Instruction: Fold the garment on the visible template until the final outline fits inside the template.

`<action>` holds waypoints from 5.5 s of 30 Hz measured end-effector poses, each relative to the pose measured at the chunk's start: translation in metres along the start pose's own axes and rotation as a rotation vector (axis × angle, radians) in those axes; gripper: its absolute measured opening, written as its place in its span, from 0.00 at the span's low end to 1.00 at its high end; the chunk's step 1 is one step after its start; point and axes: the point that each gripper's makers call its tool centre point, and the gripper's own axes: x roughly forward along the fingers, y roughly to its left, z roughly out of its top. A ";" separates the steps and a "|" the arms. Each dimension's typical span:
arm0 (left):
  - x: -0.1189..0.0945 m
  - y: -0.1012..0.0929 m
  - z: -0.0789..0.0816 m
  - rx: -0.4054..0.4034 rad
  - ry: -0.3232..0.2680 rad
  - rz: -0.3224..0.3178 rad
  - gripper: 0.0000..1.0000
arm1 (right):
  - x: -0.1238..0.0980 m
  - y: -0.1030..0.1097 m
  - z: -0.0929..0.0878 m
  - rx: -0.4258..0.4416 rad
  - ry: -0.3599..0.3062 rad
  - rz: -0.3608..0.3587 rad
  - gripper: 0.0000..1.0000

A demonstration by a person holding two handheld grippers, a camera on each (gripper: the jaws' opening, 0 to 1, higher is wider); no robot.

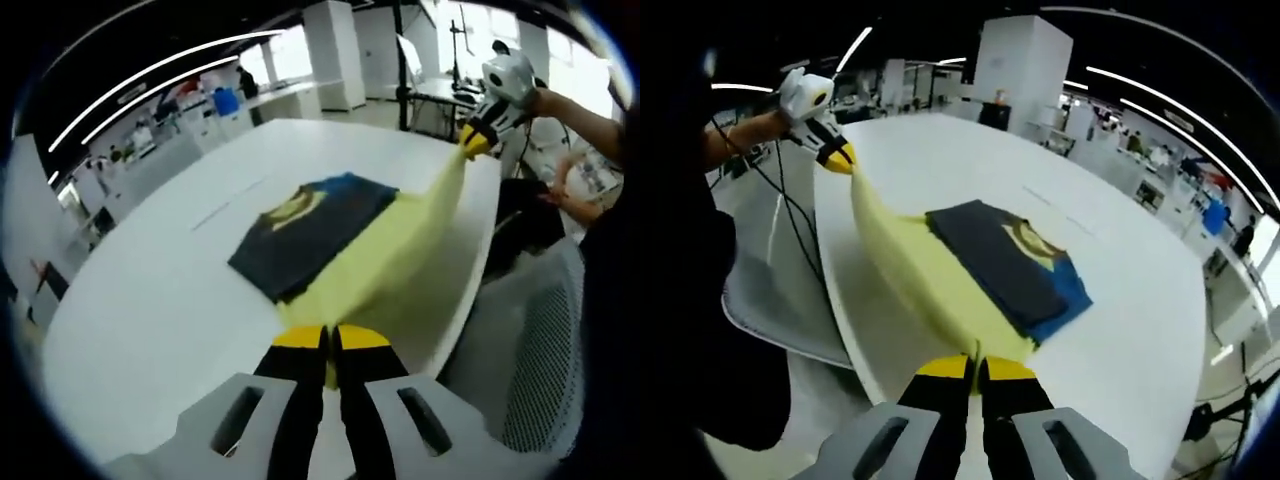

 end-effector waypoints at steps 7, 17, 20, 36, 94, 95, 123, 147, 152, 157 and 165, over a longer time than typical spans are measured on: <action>0.012 0.016 0.011 -0.003 -0.005 0.018 0.00 | 0.009 -0.017 0.010 -0.025 -0.003 -0.033 0.00; 0.029 0.044 0.033 0.007 -0.038 0.072 0.00 | 0.022 -0.048 0.021 -0.043 -0.007 -0.099 0.00; 0.033 0.054 0.041 -0.035 -0.062 0.101 0.00 | 0.027 -0.058 0.024 -0.032 -0.017 -0.116 0.00; 0.050 0.092 0.067 -0.063 -0.128 0.181 0.00 | 0.048 -0.109 0.054 -0.094 -0.035 -0.223 0.00; 0.228 0.186 0.038 -0.203 -0.005 0.205 0.01 | 0.213 -0.217 0.015 0.025 0.128 -0.268 0.00; 0.230 0.187 0.036 -0.202 -0.004 0.202 0.01 | 0.214 -0.217 0.013 0.028 0.131 -0.263 0.00; 0.224 0.192 0.018 -0.081 -0.047 0.145 0.28 | 0.204 -0.210 0.007 -0.021 0.141 -0.210 0.24; 0.240 0.216 0.006 -0.503 -0.031 0.275 0.05 | 0.220 -0.240 0.010 0.403 -0.028 -0.316 0.00; 0.236 0.225 0.003 -0.545 -0.045 0.315 0.06 | 0.216 -0.251 0.010 0.486 -0.038 -0.351 0.06; 0.232 0.224 0.002 -0.549 -0.065 0.299 0.14 | 0.215 -0.250 0.009 0.522 -0.042 -0.332 0.18; 0.224 0.213 0.009 -0.530 -0.101 0.238 0.34 | 0.210 -0.228 0.021 0.571 -0.063 -0.223 0.41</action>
